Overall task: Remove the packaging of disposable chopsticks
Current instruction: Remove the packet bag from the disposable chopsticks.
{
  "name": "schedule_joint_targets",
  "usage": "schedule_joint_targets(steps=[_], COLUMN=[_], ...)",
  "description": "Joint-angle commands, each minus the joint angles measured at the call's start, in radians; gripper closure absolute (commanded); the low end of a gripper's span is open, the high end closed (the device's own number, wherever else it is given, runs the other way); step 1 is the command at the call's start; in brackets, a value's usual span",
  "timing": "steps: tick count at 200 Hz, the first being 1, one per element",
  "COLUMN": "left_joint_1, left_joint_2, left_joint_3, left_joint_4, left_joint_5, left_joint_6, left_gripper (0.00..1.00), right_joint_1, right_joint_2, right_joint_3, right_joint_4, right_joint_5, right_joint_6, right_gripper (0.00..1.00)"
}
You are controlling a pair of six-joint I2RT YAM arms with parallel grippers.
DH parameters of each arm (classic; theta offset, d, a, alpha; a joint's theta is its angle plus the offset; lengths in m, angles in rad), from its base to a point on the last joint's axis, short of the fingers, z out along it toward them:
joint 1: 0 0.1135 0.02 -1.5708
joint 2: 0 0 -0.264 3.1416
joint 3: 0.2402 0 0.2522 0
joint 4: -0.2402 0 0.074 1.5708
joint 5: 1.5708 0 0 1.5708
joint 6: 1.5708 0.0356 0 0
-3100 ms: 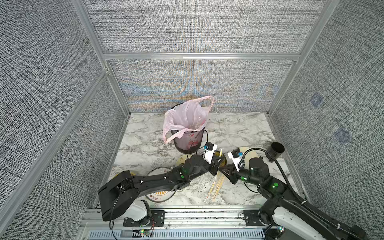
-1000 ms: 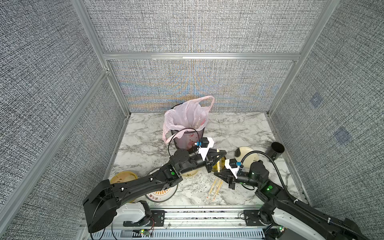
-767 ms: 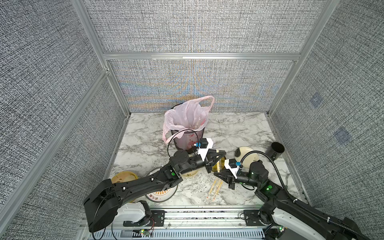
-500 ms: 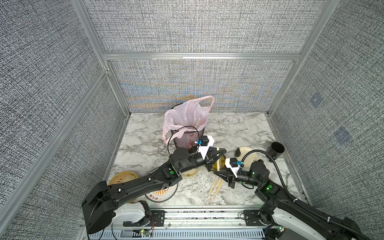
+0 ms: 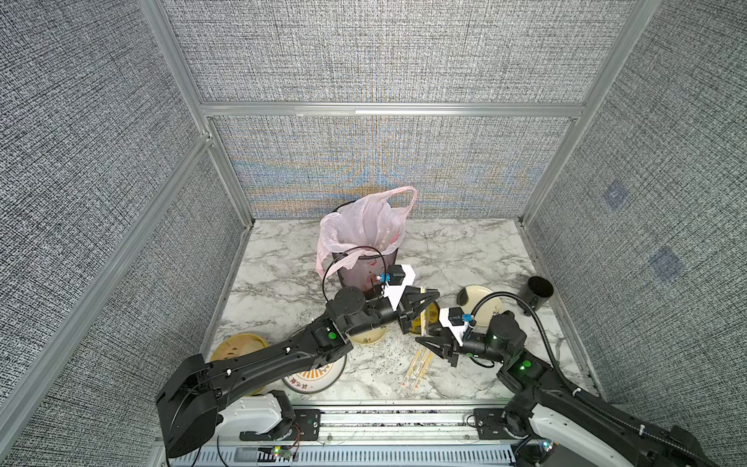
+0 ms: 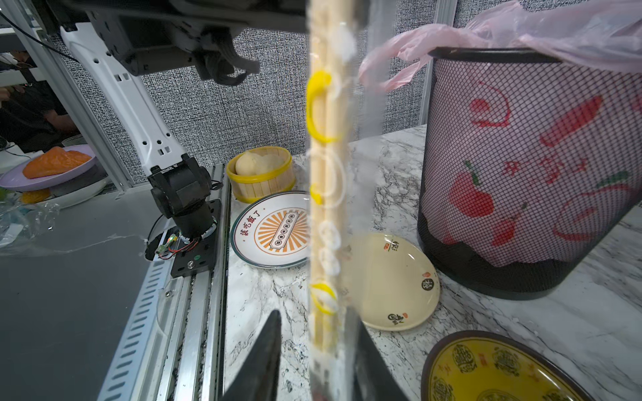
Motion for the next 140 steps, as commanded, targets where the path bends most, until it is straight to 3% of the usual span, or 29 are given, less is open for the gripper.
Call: schedule_joint_targets(steps=[1,23,53,86,99,116,133,140], left_joint_1=[0.002,0.002,0.002,0.003,0.007,0.010,0.012,0.012], left_joint_2=[0.006,0.014,0.005,-0.015,-0.026,-0.042,-0.063,-0.070], left_joint_3=[-0.005,-0.011,-0.023,-0.043,-0.036,-0.037,-0.045,-0.056], left_joint_4=[0.048,0.047,0.043,0.053,0.046,0.061,0.070,0.088], left_joint_5=[0.015,0.002,-0.008,-0.024,-0.018,0.010,0.021,0.024], left_joint_6=[-0.002,-0.001,0.005,0.008,0.006,0.000,-0.008,-0.012], left_gripper=[1.00,1.00,1.00,1.00,0.81,0.70,0.68,0.72], right_joint_1=[0.001,0.001,0.000,0.000,0.000,0.000,0.000,0.001], right_joint_2=[0.003,0.009,0.003,0.011,0.023,0.034,0.035,0.035], right_joint_3=[0.007,0.008,0.002,0.001,0.006,0.010,0.009,0.008], right_joint_4=[0.024,0.038,0.039,0.040,0.038,0.039,0.041,0.040], right_joint_5=[0.014,0.011,0.012,0.005,-0.013,-0.033,-0.039,-0.040], right_joint_6=[0.007,0.011,0.008,0.001,-0.004,-0.006,-0.008,-0.009], right_gripper=[0.72,0.76,1.00,1.00,1.00,1.00,1.00,1.00])
